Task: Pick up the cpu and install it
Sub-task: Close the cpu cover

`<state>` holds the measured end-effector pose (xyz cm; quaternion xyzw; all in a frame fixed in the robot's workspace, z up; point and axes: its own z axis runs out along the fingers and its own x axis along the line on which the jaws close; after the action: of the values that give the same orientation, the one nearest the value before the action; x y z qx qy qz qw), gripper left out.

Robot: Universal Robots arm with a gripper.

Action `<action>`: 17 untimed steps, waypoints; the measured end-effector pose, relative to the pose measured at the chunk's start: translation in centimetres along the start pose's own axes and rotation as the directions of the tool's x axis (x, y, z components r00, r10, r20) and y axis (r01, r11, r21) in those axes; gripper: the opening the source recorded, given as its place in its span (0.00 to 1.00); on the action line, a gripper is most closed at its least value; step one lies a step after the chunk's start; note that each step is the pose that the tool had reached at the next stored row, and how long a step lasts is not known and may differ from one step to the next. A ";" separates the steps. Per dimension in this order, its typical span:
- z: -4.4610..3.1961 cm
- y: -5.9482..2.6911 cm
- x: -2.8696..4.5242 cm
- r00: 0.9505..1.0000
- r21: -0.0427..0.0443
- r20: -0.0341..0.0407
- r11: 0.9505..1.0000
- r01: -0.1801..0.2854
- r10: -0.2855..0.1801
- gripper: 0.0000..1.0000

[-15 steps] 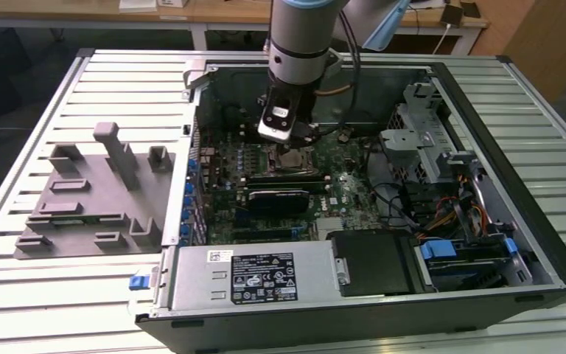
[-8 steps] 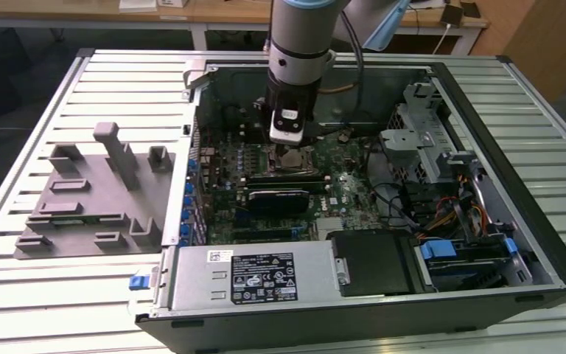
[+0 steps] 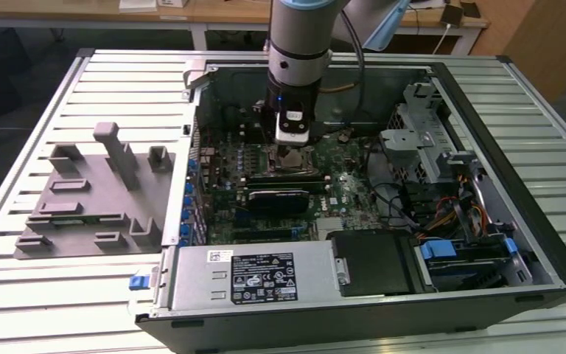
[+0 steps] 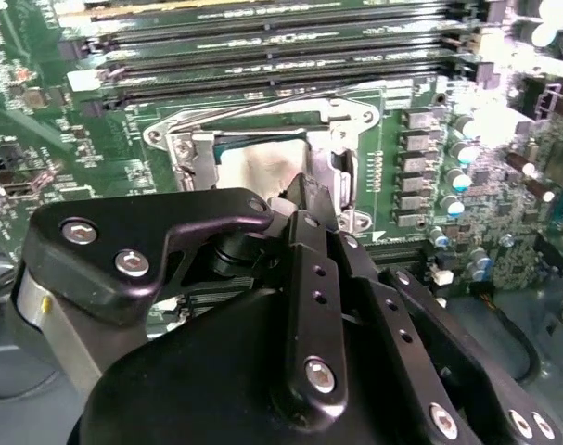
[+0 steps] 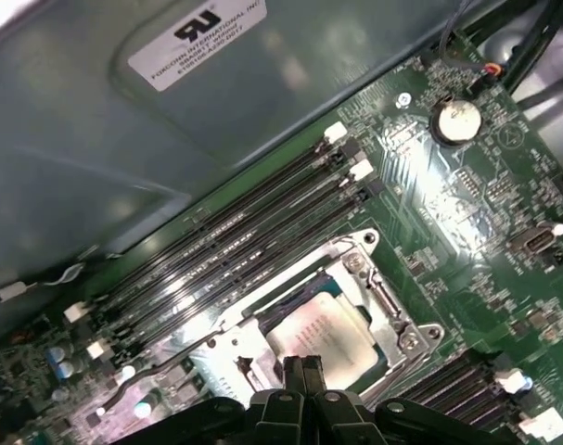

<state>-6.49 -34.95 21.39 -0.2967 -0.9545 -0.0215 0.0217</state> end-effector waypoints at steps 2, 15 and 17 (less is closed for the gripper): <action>0.08 0.00 0.01 1.000 -0.008 0.012 1.000 0.011 -0.011 0.11; 0.34 -0.02 -0.01 0.973 0.000 0.009 0.973 0.231 -0.231 0.11; 0.37 -0.02 -0.01 0.964 0.001 0.007 0.964 0.265 -0.265 0.11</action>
<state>-6.50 -34.95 21.02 -0.1663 -0.9857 -0.0231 0.0150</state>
